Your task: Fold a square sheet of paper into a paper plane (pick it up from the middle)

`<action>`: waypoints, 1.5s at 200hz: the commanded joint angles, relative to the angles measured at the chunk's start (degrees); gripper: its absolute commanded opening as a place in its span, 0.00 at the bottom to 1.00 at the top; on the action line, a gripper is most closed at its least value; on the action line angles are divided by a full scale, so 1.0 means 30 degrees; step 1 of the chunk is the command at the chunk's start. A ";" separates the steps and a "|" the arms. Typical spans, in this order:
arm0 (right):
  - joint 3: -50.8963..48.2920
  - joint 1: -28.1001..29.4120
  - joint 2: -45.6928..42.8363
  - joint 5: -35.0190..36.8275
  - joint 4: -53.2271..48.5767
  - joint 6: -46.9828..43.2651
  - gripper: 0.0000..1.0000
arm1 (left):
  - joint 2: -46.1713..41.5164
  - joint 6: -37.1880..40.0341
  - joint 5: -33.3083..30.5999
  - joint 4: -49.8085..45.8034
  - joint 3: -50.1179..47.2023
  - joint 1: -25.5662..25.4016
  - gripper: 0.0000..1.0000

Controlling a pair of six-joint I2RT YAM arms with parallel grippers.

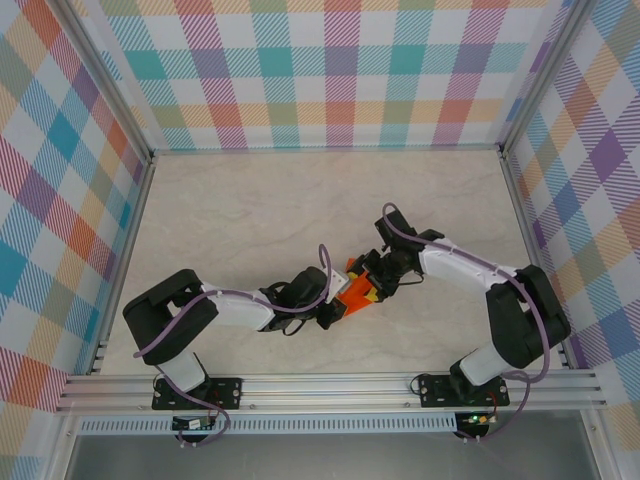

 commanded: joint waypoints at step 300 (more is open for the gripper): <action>-0.0827 -0.1816 -0.6921 0.3590 -0.2606 -0.2256 0.71 | -0.4483 0.6852 -0.5414 -0.5786 0.3802 0.0829 0.10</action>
